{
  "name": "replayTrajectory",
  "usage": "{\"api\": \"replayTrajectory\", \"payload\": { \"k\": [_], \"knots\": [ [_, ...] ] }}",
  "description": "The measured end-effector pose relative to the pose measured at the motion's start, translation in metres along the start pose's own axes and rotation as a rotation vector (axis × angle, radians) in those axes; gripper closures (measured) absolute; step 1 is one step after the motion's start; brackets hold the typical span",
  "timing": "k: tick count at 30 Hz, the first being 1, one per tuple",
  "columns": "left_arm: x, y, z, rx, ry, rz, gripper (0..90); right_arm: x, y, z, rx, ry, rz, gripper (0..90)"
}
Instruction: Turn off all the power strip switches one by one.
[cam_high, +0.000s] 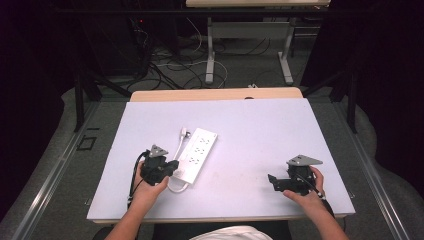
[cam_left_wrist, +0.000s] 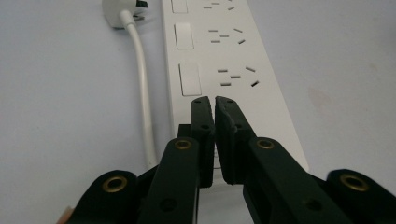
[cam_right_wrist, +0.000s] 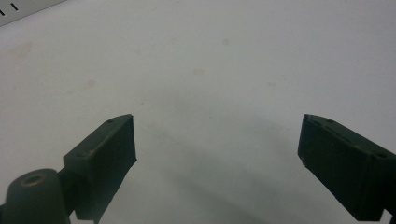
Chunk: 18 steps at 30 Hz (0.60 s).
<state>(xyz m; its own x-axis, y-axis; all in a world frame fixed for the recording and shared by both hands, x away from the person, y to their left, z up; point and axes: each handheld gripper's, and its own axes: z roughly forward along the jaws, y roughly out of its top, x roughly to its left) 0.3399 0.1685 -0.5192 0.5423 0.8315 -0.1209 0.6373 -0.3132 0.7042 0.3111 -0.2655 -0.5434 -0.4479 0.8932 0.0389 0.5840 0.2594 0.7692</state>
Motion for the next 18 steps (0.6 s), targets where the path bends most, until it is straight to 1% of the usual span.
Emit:
{"api": "replayTrajectory", "payload": {
  "k": [2,3,4,5,6,8,9,11,12,14,18],
  "knots": [
    [-0.001,0.0,0.001,0.027,-0.006,0.005,89.1,0.001,0.0,0.0,0.003,-0.004,-0.002,10.9],
    [-0.001,0.0,0.001,0.027,-0.006,0.005,89.7,0.001,0.0,0.0,0.002,0.0,-0.004,11.0],
    [-0.002,-0.001,0.003,0.043,-0.003,0.015,89.9,0.0,0.0,0.0,0.001,0.0,-0.007,11.0],
    [-0.002,0.0,0.003,0.041,-0.002,0.019,89.9,0.0,0.0,0.0,0.004,0.002,-0.007,11.0],
    [-0.003,0.0,0.004,0.057,-0.003,0.014,90.0,0.0,0.0,0.0,0.004,0.002,-0.009,11.0],
    [-0.003,0.0,0.005,0.059,-0.001,0.019,90.0,0.001,0.0,0.0,0.005,0.004,-0.005,11.0],
    [-0.004,0.0,0.007,0.077,0.011,0.034,90.0,0.0,0.0,0.001,0.005,0.003,-0.009,11.0],
    [-0.005,0.0,0.008,0.077,0.015,0.038,90.0,0.0,0.0,0.001,0.008,0.004,-0.009,11.0],
    [-0.004,0.0,0.009,0.083,0.023,0.049,90.0,0.0,-0.001,0.001,0.009,0.004,-0.01,11.0],
    [-0.005,0.0,0.01,0.096,0.024,0.043,90.0,0.001,-0.001,0.001,0.01,0.005,-0.01,11.0],
    [-0.005,0.001,0.01,0.096,0.019,0.033,90.0,0.001,-0.001,0.001,0.012,0.009,-0.007,11.0]
  ]
}}
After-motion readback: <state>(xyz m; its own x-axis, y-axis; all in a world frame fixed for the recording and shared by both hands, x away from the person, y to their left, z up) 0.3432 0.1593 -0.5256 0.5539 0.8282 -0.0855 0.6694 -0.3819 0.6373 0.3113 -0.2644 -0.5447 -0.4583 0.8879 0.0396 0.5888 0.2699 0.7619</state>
